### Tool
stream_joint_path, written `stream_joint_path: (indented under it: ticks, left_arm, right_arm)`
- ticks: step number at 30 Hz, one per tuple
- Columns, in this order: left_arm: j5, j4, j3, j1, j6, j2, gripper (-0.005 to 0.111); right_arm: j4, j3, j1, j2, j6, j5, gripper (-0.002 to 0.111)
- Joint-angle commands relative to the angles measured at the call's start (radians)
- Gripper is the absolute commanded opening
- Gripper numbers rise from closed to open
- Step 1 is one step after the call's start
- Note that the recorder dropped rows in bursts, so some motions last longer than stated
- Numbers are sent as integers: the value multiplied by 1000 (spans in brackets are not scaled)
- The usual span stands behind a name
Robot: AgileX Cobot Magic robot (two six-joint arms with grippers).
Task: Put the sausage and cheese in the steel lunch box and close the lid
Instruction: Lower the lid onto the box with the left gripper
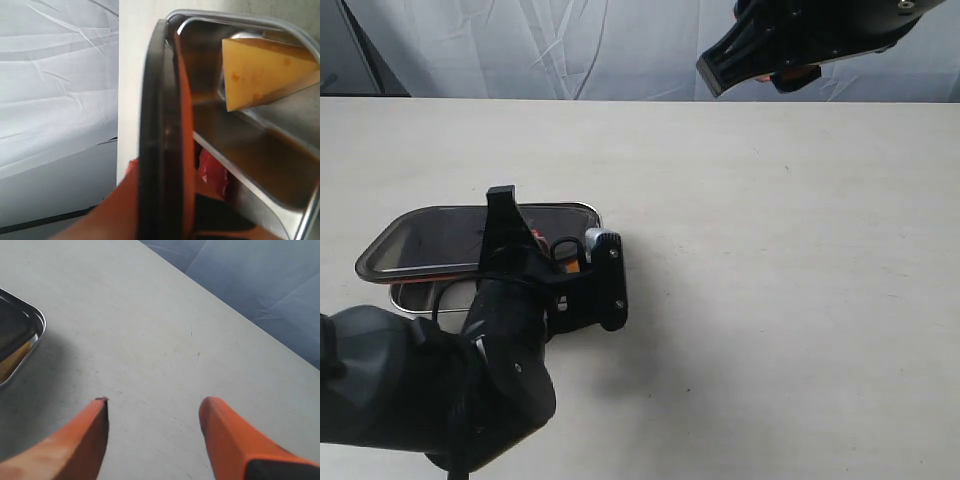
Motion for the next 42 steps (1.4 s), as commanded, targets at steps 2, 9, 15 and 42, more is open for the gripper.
stream_joint_path:
  ticks: [2, 9, 15, 42]
  left_arm:
    - [-93, -28, -2, -7, -32, 5, 3]
    - [-117, -30, -2, -7, -32, 5, 27]
    - [-113, -35, -2, -10, -32, 5, 48]
    - [-139, -302, -4, -61, 154, -96, 58]
  right_arm:
    - [-10, 2, -3, -7, 3, 0, 55]
    - [-14, 2, -3, -7, 3, 1, 55]
    - [-31, 2, -3, -7, 3, 1, 55]
    - [-36, 2, -3, -7, 3, -49, 55]
